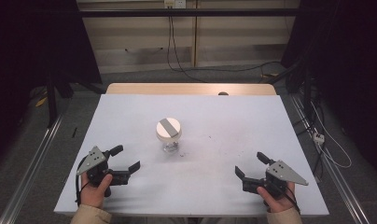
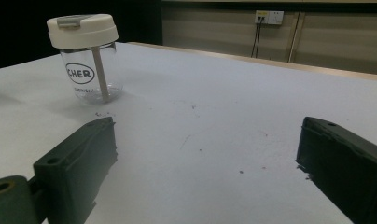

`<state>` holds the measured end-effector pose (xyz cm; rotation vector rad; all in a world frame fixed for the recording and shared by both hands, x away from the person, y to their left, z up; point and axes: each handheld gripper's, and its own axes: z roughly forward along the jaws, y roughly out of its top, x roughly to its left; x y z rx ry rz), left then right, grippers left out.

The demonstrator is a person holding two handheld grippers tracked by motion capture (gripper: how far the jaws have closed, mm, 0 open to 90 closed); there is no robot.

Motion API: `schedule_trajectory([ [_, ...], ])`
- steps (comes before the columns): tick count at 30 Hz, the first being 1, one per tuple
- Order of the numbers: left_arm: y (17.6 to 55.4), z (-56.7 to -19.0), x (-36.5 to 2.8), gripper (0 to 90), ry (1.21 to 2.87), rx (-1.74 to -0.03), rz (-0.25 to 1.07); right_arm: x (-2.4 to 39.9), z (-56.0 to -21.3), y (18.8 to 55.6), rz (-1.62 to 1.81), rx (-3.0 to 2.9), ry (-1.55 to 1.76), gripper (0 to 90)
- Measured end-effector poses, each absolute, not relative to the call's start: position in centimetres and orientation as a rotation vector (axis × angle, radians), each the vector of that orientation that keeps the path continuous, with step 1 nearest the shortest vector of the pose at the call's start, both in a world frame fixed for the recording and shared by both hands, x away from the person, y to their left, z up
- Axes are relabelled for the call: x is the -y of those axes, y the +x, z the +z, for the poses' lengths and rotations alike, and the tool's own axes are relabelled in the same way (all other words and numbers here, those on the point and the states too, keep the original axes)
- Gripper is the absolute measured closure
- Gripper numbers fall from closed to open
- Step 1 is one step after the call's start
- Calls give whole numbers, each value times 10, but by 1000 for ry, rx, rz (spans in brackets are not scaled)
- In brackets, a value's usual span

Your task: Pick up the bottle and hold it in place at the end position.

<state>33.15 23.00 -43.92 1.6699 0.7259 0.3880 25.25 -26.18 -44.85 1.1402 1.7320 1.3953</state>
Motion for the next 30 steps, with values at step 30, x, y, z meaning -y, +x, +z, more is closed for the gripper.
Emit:
schedule_trajectory([
  [30,357,-443,-190,33,1716,-747,417,258,-449,256,1387,-1746,1136,45],
])
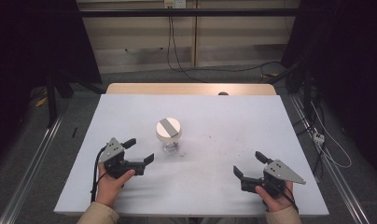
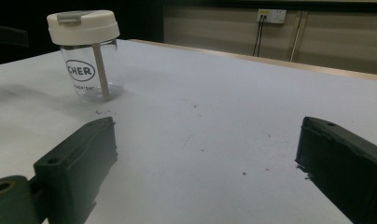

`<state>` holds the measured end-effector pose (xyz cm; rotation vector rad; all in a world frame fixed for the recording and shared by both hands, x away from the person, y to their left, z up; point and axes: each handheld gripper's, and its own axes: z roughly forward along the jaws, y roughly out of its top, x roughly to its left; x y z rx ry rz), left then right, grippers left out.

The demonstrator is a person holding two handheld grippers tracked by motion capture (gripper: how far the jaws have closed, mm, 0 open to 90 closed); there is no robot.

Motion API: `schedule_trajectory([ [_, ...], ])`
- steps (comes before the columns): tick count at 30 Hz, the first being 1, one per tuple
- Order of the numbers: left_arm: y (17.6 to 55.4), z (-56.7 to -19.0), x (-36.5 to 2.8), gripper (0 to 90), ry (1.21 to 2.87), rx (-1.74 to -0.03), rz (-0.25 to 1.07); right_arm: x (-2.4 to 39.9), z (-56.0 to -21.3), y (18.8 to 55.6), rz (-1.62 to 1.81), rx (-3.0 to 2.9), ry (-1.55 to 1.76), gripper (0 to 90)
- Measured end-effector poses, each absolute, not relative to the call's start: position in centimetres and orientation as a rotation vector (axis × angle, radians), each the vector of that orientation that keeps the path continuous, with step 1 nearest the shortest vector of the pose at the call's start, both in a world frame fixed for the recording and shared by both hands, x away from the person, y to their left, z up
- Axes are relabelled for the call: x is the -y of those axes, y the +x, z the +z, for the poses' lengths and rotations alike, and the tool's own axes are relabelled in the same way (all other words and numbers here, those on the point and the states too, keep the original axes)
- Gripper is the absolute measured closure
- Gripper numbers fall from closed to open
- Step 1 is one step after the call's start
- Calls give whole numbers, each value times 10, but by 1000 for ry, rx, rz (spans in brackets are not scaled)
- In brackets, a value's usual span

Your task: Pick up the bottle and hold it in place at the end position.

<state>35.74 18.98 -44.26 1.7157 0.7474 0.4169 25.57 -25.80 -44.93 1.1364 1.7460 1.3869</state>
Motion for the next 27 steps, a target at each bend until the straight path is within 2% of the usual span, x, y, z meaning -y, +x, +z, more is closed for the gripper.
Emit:
schedule_trajectory([
  [27,389,-448,-146,40,1773,-751,397,256,-449,257,1386,-1753,1117,47],
])
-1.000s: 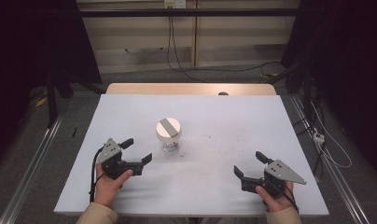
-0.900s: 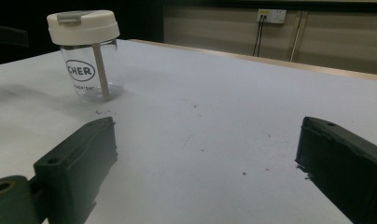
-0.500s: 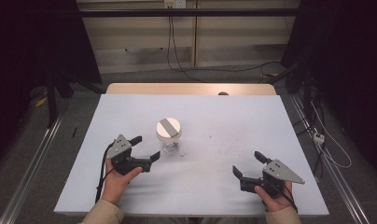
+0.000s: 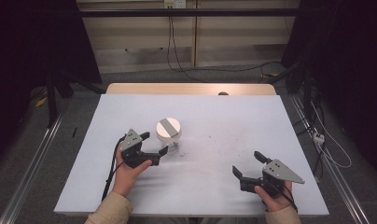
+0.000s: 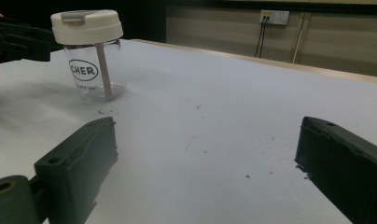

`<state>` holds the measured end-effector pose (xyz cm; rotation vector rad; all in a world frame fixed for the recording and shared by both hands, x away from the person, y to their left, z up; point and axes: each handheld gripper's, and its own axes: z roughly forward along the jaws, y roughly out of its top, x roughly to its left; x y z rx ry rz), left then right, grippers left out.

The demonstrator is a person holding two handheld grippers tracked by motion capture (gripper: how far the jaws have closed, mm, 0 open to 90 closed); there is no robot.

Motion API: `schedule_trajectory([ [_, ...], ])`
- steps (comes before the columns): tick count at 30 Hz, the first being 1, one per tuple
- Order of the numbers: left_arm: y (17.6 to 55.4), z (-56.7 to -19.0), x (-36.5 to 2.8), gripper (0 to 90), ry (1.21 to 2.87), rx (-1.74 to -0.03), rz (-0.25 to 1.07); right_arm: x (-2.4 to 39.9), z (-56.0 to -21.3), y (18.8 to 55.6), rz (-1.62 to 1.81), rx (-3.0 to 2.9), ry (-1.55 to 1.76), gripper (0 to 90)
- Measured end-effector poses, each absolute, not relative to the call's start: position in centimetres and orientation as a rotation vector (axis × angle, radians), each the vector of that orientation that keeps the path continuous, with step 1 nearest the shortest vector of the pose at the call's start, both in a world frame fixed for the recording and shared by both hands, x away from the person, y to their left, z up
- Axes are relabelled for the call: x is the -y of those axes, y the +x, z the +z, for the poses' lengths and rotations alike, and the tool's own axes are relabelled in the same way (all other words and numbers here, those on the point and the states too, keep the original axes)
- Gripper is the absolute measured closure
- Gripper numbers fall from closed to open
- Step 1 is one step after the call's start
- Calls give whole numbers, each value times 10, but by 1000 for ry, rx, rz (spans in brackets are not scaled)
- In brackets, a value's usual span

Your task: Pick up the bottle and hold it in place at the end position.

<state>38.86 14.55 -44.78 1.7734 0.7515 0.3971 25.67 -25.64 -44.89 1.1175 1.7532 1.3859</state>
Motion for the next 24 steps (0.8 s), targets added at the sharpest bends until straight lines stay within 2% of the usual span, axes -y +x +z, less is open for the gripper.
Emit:
schedule_trajectory([
  [7,396,-449,-134,44,1796,-751,396,255,-449,257,1387,-1761,1108,48],
  [9,400,-450,-129,44,1780,-767,360,256,-449,257,1385,-1761,1111,48],
  [24,412,-453,-110,67,1817,-753,369,256,-449,257,1387,-1764,1109,49],
])
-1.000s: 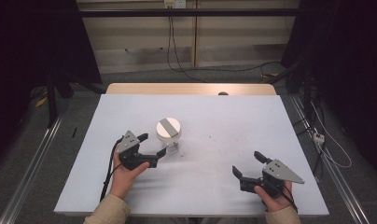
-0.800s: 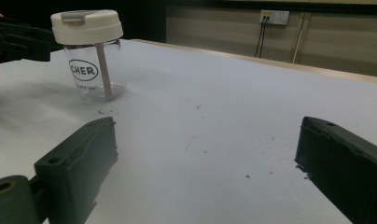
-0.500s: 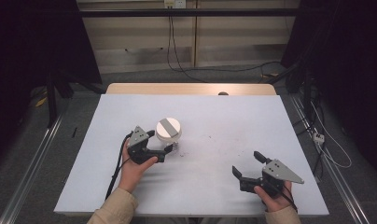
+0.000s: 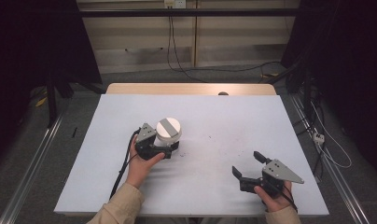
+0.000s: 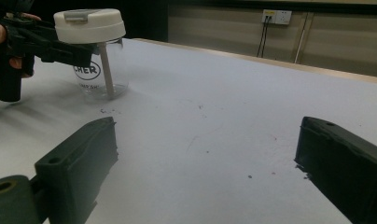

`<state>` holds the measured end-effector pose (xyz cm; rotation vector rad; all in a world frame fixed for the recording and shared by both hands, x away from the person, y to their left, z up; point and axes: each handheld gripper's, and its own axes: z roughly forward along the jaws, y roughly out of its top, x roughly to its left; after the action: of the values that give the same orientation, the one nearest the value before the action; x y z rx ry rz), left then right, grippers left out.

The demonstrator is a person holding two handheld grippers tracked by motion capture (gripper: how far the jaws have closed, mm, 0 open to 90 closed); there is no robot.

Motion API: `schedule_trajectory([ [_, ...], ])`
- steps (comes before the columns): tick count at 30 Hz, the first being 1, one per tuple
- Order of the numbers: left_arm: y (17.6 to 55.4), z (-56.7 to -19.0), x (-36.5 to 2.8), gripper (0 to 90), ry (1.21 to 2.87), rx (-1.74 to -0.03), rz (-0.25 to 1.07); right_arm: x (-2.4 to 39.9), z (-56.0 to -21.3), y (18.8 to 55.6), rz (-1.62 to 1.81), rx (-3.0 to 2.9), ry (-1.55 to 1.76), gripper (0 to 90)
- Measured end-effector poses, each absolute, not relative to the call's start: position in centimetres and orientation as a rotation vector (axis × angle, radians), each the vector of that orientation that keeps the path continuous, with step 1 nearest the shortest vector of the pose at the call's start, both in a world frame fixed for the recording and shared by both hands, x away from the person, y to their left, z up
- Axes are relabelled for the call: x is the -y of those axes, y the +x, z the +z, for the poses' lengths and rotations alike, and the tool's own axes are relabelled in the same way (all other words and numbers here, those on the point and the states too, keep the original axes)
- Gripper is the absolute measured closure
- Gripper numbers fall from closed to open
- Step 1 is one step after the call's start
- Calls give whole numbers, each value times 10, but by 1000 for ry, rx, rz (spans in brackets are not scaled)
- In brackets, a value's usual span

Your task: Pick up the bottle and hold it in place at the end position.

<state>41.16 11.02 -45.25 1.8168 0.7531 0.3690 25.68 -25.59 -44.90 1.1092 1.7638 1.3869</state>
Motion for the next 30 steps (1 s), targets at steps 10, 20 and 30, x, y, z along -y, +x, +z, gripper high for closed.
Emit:
schedule_trajectory([
  [10,414,-455,-106,112,1827,-741,388,256,-449,257,1389,-1765,1112,51],
  [20,415,-455,-104,166,1819,-733,421,256,-449,257,1389,-1769,1111,52],
  [30,416,-455,-104,178,1813,-732,431,256,-449,258,1391,-1770,1108,52],
])
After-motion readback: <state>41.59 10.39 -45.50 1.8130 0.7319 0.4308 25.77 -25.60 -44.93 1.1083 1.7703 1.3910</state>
